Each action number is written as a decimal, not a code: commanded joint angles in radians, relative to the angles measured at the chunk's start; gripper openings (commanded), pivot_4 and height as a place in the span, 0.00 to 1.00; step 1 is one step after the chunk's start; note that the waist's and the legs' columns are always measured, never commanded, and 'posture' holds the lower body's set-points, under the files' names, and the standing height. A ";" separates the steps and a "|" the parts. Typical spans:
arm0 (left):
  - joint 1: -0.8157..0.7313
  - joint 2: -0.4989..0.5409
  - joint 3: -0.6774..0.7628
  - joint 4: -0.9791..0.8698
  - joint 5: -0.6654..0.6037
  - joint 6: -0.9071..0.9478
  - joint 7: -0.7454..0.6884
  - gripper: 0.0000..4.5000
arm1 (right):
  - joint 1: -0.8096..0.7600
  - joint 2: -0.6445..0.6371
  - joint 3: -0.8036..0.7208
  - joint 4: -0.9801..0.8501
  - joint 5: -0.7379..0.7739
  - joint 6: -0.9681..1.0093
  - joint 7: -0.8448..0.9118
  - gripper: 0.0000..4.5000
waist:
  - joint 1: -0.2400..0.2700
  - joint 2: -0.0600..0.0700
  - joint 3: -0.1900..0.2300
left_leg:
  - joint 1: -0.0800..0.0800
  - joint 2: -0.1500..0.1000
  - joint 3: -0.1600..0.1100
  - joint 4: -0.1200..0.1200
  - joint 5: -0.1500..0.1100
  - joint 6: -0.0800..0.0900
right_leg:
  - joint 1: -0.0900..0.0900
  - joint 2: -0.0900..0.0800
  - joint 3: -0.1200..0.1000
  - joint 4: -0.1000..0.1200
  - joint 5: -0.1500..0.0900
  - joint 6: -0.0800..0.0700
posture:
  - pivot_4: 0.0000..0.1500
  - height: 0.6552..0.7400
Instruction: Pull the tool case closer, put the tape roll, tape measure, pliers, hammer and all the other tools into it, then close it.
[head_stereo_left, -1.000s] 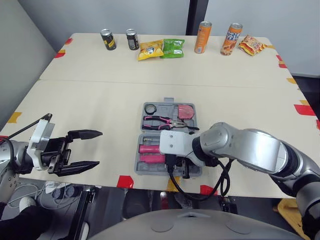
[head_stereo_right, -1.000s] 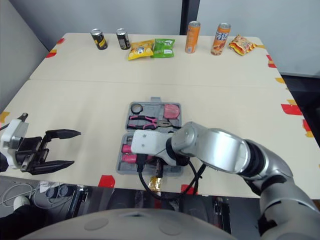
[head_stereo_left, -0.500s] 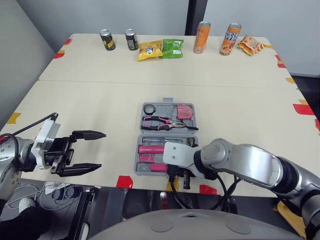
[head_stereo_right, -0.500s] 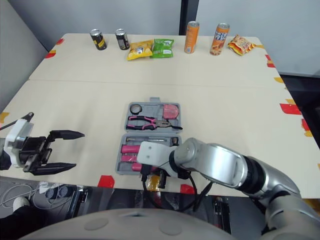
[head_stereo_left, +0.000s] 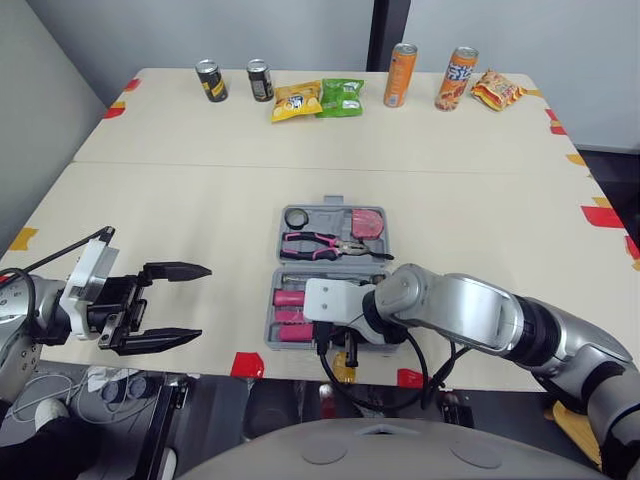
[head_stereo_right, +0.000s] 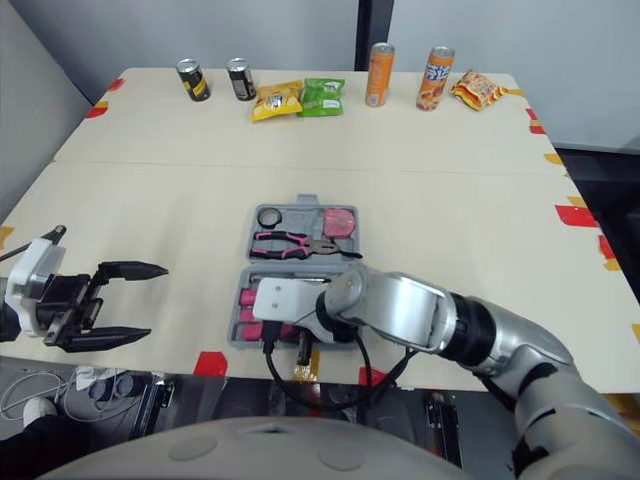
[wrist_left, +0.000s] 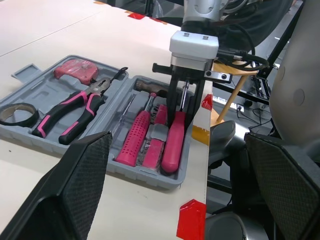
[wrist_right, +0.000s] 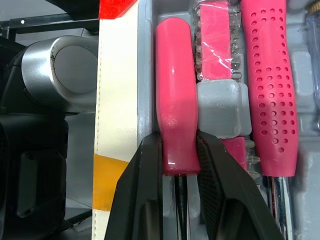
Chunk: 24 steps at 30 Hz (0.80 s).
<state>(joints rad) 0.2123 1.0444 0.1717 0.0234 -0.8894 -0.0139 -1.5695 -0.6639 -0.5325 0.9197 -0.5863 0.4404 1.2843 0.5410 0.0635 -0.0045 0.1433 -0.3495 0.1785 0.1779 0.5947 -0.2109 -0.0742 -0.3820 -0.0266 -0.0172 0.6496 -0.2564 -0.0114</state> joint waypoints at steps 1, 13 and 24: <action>0.007 0.003 0.014 -0.029 -0.004 0.003 -0.045 1.00 | 0.012 -0.005 0.017 0.036 -0.025 -0.028 0.025 0.10 | -0.001 0.000 0.000 | 0.000 0.000 0.000 0.000 0.000 0.000 | 0.000 0.000 0.000 0.000 0.000 0.000 | 1.00 1.00; 0.012 -0.007 0.018 -0.040 0.001 0.018 -0.045 1.00 | 0.064 0.058 -0.100 -0.015 -0.009 -0.013 0.026 0.61 | -0.011 -0.001 -0.001 | 0.001 0.001 -0.001 0.000 0.000 0.000 | 0.000 0.002 0.000 0.003 -0.001 -0.003 | 1.00 1.00; -0.010 -0.030 0.011 -0.037 0.014 0.032 -0.045 1.00 | 0.207 0.100 -0.337 -0.161 0.066 -0.128 0.048 0.61 | 0.006 -0.002 -0.002 | -0.001 0.001 0.000 0.001 0.000 0.000 | -0.001 0.001 0.000 -0.001 0.000 -0.002 | 1.00 1.00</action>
<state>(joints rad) 0.2079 1.0118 0.1720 0.0038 -0.8692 0.0172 -1.5711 -0.4746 -0.4182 0.6169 -0.6918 0.4886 1.2094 0.5630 0.0696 -0.0066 0.1418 -0.3507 0.1795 0.1778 0.5955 -0.2109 -0.0744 -0.3824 -0.0255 -0.0171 0.6482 -0.2566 -0.0127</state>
